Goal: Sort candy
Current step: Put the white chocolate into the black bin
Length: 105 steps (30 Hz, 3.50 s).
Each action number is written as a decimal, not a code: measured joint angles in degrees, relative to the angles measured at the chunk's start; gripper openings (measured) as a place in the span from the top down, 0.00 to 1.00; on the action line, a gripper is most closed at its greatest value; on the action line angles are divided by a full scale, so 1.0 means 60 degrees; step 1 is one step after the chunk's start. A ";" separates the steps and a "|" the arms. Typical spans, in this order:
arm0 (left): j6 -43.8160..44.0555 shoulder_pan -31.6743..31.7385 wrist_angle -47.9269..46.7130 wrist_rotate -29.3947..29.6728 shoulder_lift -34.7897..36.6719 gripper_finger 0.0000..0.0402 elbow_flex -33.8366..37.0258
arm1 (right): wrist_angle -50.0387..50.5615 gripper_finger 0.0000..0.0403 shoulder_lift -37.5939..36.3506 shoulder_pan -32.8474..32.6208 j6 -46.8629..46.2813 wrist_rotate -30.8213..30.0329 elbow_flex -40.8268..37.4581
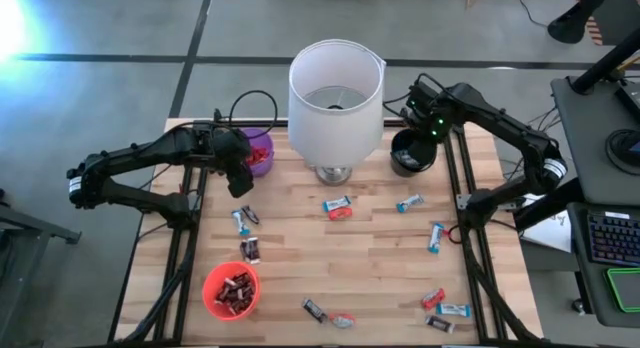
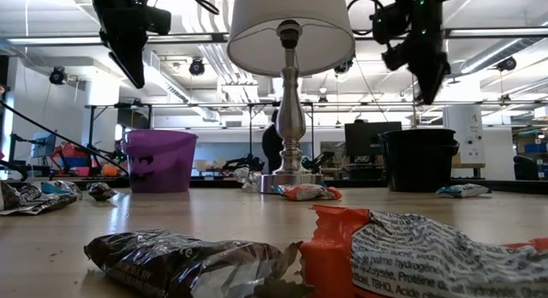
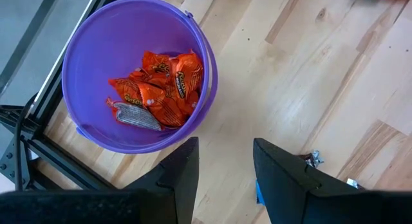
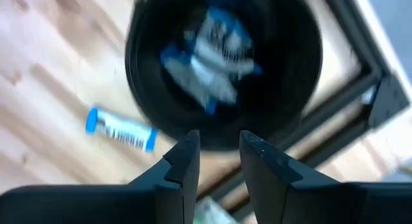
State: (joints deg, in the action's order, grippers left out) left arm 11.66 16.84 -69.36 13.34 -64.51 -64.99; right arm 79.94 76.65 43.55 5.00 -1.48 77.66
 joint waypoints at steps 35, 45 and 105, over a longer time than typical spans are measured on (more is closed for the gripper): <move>-0.0361 0.0000 0.0051 0.0029 0.0000 0.52 0.0000 | -0.0423 0.61 -0.3966 -0.0237 -0.1790 0.2766 -0.3458; -0.0052 0.0003 0.0051 0.0029 0.0000 0.52 0.0000 | -0.0991 0.60 -0.3672 -0.0280 -0.1188 0.2857 -0.4690; 0.0674 0.0000 0.0667 0.0033 -0.0004 0.52 0.0000 | -0.3373 0.58 -0.0611 -0.4123 0.0940 0.3210 -0.5044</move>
State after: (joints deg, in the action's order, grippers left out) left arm 15.70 16.84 -65.36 13.54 -64.53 -64.99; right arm 59.71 72.98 18.81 10.64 17.77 47.40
